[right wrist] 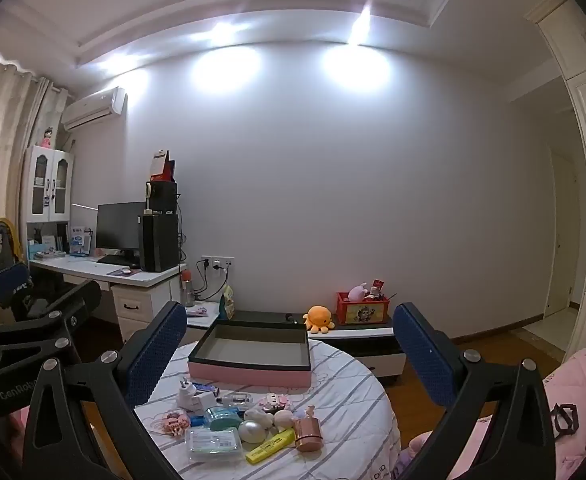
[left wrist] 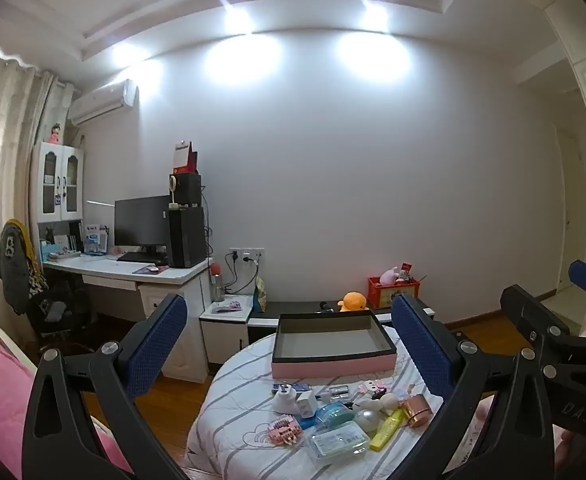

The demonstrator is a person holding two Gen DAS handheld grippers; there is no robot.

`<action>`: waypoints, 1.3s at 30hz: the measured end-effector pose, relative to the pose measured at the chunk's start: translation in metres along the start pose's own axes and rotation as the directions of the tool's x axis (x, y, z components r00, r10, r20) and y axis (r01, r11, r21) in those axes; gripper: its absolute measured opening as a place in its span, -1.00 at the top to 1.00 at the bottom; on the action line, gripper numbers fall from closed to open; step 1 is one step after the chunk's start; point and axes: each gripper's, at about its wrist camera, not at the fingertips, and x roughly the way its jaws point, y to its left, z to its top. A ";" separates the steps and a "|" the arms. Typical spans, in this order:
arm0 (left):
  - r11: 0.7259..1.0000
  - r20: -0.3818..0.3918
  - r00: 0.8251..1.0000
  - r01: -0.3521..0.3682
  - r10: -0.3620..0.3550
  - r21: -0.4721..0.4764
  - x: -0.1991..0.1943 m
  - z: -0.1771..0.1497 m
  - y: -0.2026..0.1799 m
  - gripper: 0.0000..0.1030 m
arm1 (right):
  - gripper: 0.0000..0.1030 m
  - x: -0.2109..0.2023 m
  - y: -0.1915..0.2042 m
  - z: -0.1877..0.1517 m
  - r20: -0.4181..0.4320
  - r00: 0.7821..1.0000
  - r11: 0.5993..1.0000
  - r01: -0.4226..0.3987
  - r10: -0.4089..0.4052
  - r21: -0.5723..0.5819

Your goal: Organize rigid objects

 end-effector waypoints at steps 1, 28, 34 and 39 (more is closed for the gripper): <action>1.000 -0.002 1.000 -0.003 0.003 0.006 0.001 0.000 0.000 -1.00 | -1.00 0.000 0.000 0.000 -0.004 1.000 1.000 0.001 -0.001 -0.002; 1.000 0.001 1.000 -0.002 0.002 0.026 0.001 0.003 -0.006 -1.00 | -1.00 -0.001 0.000 -0.002 -0.011 1.000 1.000 0.008 -0.008 0.013; 1.000 0.000 1.000 -0.001 0.001 0.027 0.001 0.003 -0.007 -1.00 | -1.00 -0.001 0.001 -0.002 -0.011 1.000 1.000 0.012 -0.011 0.012; 1.000 0.002 1.000 -0.001 0.001 0.027 0.001 0.002 -0.007 -1.00 | -1.00 -0.002 0.001 -0.002 -0.014 1.000 1.000 0.014 -0.014 0.013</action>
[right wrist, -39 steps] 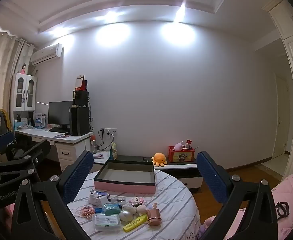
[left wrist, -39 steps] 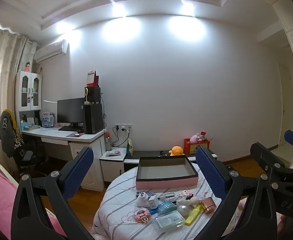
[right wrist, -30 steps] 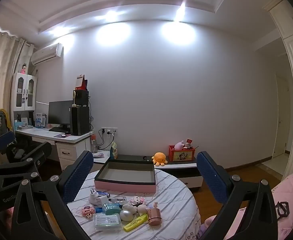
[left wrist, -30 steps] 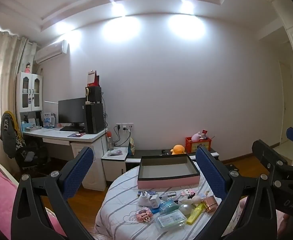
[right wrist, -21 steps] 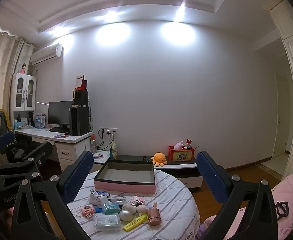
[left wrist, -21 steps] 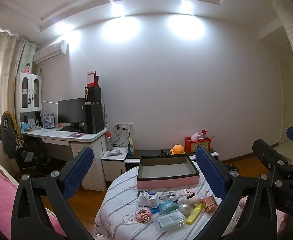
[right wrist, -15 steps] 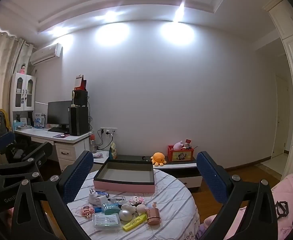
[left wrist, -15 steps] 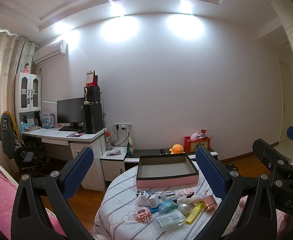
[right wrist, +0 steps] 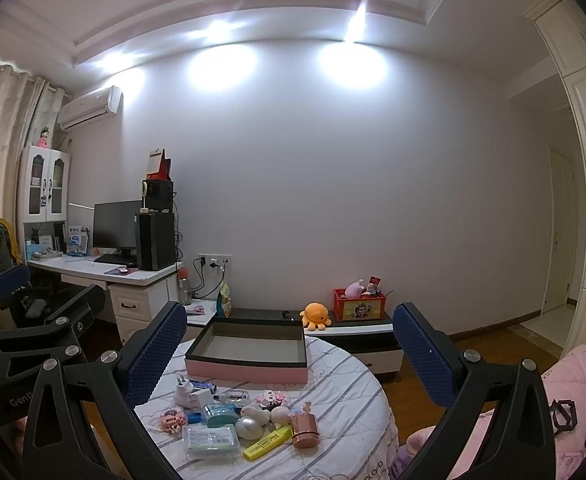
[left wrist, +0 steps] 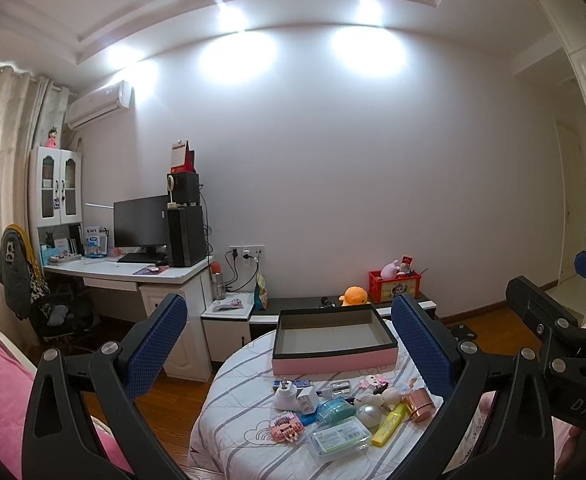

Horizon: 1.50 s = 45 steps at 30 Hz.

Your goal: Organize rigid objects

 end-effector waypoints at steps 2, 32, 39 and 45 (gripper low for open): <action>1.000 0.000 1.000 0.000 0.000 0.000 0.000 0.000 0.000 -1.00 | -1.00 0.000 -0.001 0.000 -0.001 1.000 1.000 0.000 0.000 0.001; 1.000 -0.006 1.000 -0.001 0.001 0.005 -0.003 -0.005 0.001 -1.00 | -1.00 0.001 0.000 0.002 -0.019 1.000 1.000 0.009 -0.009 -0.007; 1.000 -0.024 1.000 -0.004 0.005 0.015 0.000 -0.010 0.004 -1.00 | -1.00 0.003 0.002 0.001 -0.024 1.000 1.000 0.009 -0.009 -0.012; 1.000 -0.030 1.000 -0.004 0.005 0.016 0.002 -0.010 0.005 -1.00 | -1.00 0.012 0.004 -0.004 -0.036 0.999 1.000 0.007 -0.007 -0.015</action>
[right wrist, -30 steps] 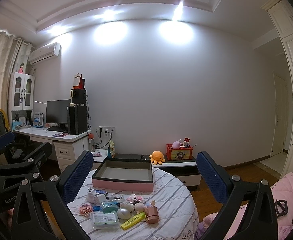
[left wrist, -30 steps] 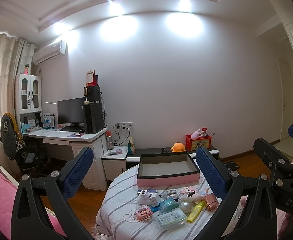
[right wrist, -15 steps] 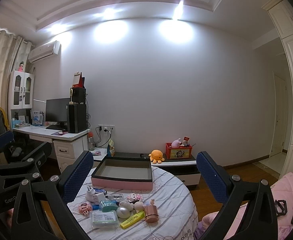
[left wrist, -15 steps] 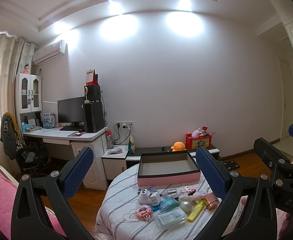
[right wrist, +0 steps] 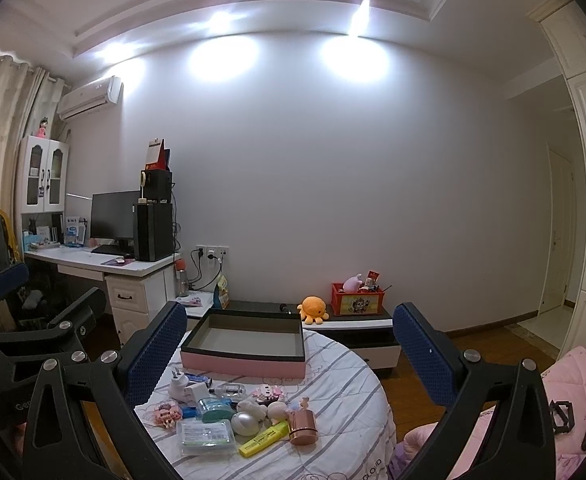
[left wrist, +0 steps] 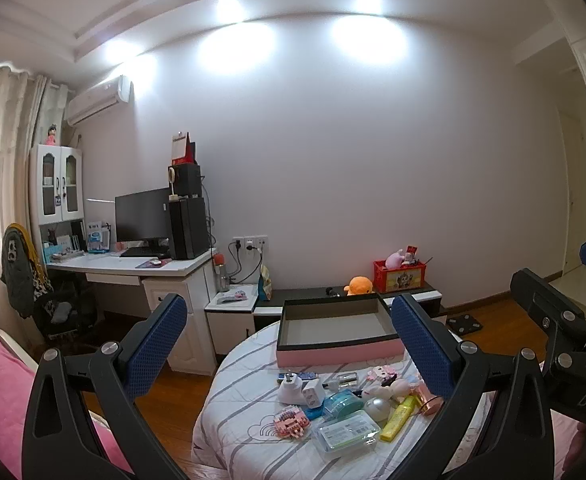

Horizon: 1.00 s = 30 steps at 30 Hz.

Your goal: Organize rigid objects

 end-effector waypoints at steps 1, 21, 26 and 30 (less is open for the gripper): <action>1.000 -0.002 1.000 0.000 0.000 0.000 0.005 -0.001 0.000 -1.00 | -1.00 0.002 0.000 -0.001 -0.004 1.000 1.000 -0.001 0.001 0.001; 1.000 -0.289 0.957 -0.003 0.003 0.002 0.130 -0.107 0.009 -1.00 | -1.00 0.099 -0.018 -0.089 -0.272 0.962 1.000 0.019 -0.016 0.006; 1.000 -0.433 0.901 0.028 -0.022 0.008 0.152 -0.159 0.010 -1.00 | -1.00 0.118 -0.025 -0.131 -0.383 0.924 1.000 0.008 -0.008 -0.001; 0.995 -0.499 0.861 0.081 -0.095 -0.051 0.155 -0.186 0.005 -1.00 | -1.00 0.127 -0.030 -0.155 -0.440 0.898 1.000 0.021 -0.026 -0.017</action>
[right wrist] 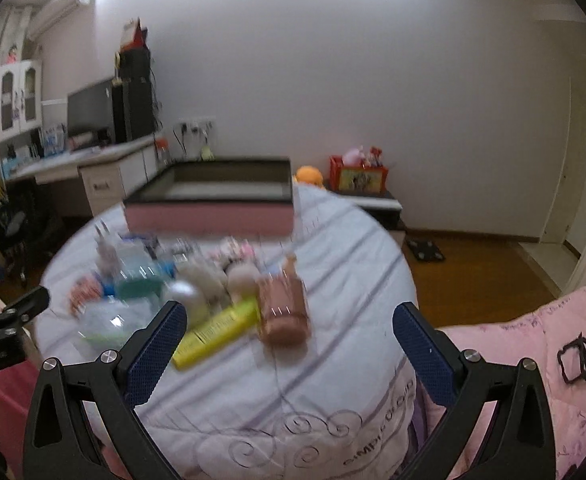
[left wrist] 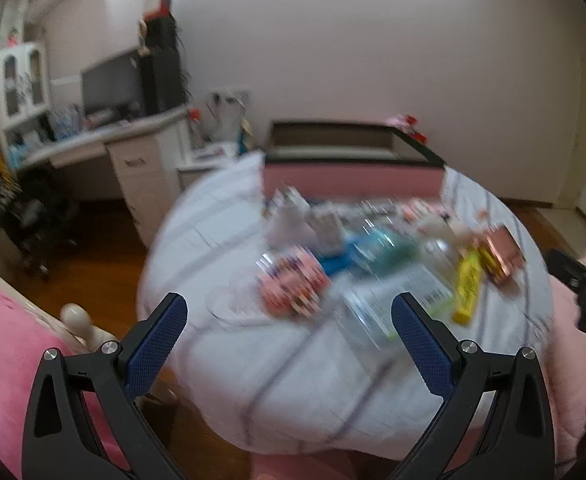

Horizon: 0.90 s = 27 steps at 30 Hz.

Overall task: Organize rigid objects
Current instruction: 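Grasp the clear plastic case with the left tool while the right tool grasps the rose-gold cylinder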

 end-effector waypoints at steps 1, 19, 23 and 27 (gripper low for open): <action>1.000 -0.013 1.000 0.014 -0.013 0.009 0.004 -0.003 -0.004 -1.00 | -1.00 0.004 -0.002 -0.003 -0.014 1.000 1.000 0.000 0.000 0.001; 0.975 -0.133 0.981 0.158 -0.138 0.156 0.063 0.002 -0.062 -1.00 | -1.00 0.046 -0.036 -0.018 -0.106 0.994 0.999 -0.020 0.024 0.039; 0.960 -0.140 0.967 0.233 -0.212 0.154 0.064 0.003 -0.069 -0.56 | -1.00 0.054 -0.038 -0.017 -0.115 0.993 0.999 -0.023 0.029 0.047; 0.959 -0.139 0.966 0.240 -0.220 0.151 0.064 0.002 -0.072 -0.52 | -1.00 0.059 -0.036 -0.015 -0.113 0.993 0.998 -0.033 0.038 0.046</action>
